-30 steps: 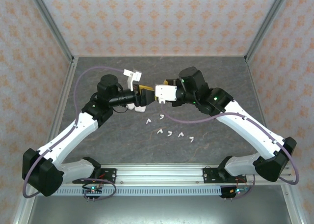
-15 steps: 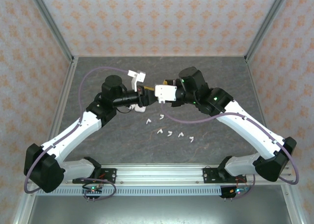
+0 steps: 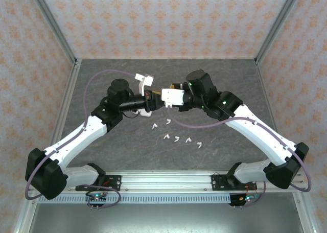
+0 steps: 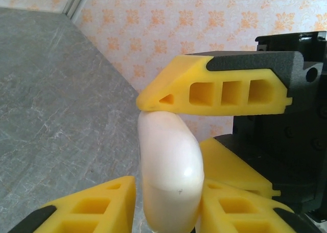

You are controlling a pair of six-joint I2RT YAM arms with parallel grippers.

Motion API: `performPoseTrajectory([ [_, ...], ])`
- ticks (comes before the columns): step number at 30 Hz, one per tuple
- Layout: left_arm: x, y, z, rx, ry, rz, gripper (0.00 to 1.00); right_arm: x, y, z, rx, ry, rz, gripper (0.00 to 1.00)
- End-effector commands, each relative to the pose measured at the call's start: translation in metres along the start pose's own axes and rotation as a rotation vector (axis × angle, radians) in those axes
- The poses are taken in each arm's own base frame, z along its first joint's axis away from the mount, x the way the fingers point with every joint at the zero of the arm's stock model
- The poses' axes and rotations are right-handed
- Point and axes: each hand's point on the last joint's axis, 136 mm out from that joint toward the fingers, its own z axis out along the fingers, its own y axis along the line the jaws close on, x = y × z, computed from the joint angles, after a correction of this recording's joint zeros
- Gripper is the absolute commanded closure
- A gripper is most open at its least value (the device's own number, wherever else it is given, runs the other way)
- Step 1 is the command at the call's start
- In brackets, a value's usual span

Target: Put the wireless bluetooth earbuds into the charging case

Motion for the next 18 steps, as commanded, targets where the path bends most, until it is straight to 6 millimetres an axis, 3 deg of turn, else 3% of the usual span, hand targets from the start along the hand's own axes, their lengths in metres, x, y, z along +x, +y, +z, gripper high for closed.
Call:
performPoseTrajectory([
  [1, -0.008, -0.008, 0.002, 0.022, -0.032, 0.035, 0.68, -0.015, -0.003, -0.014, -0.002, -0.059, 0.014, 0.63],
  [10, -0.008, -0.013, 0.003, 0.03, -0.03, 0.051, 0.8, -0.016, -0.001, -0.017, -0.013, -0.068, 0.039, 0.61],
  [13, -0.009, -0.012, 0.001, 0.012, -0.04, 0.062, 0.83, -0.017, -0.001, -0.021, -0.017, -0.066, 0.065, 0.51],
  [18, -0.013, -0.009, -0.007, -0.039, -0.094, 0.128, 0.93, -0.016, 0.005, -0.035, -0.069, -0.047, 0.161, 0.24],
])
